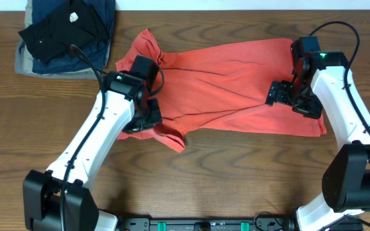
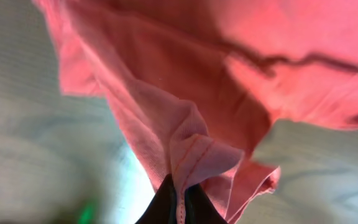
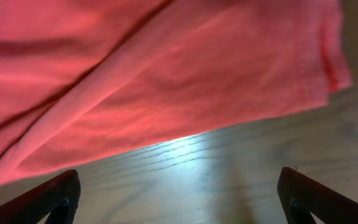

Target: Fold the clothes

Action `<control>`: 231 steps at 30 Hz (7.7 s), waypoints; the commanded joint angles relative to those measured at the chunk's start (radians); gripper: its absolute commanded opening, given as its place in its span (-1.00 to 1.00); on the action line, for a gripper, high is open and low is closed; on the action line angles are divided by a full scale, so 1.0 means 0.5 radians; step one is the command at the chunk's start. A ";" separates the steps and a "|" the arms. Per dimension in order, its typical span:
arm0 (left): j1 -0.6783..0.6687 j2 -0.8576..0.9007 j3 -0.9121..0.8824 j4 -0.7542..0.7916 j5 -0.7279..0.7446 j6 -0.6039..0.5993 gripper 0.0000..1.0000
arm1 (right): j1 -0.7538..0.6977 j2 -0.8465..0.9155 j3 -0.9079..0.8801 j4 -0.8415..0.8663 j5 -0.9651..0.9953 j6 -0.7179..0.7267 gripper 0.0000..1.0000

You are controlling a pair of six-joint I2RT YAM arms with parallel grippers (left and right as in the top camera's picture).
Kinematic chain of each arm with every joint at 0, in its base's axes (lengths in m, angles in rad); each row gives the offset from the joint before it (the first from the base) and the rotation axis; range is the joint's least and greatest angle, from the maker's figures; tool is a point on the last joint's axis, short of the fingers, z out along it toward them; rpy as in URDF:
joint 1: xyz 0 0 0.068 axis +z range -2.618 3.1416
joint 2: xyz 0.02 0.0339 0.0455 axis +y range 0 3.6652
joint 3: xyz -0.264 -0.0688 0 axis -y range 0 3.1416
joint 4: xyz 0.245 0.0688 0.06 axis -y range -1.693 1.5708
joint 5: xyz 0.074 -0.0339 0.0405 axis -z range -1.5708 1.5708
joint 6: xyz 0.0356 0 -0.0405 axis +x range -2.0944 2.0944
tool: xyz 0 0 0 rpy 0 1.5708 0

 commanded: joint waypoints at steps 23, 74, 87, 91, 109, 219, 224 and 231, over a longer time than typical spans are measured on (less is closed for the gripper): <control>-0.002 -0.652 0.018 -0.771 -0.128 0.039 -0.88 | -0.372 -0.026 -0.006 -0.071 0.054 0.083 0.99; -0.003 -0.735 -0.293 -0.710 -0.014 0.017 -0.86 | -0.395 0.563 -0.008 0.874 0.051 -0.177 0.23; -0.003 -0.735 -0.292 -0.705 -0.015 0.018 -0.85 | -0.396 0.659 -0.008 0.893 0.101 -0.175 0.01; -0.003 -0.735 -0.293 -0.705 -0.015 0.018 -0.86 | -0.398 0.659 -0.008 0.893 0.103 -0.175 -0.03; -0.003 -0.735 -0.293 -0.681 -0.015 0.018 -0.86 | -0.483 0.659 -0.002 0.864 0.130 -0.177 -0.70; -0.003 -1.681 -0.136 -0.472 -0.692 -0.396 -0.88 | -0.552 -1.256 -0.437 -0.233 0.084 0.133 -0.92; -0.002 -1.543 -0.153 -0.411 -0.716 -0.394 -0.88 | -0.552 -1.256 -0.442 -0.181 0.085 0.134 -0.90; -0.002 -1.285 -0.153 -0.333 -0.817 -0.395 -0.88 | -0.551 -1.255 -0.549 0.033 0.084 0.192 -0.91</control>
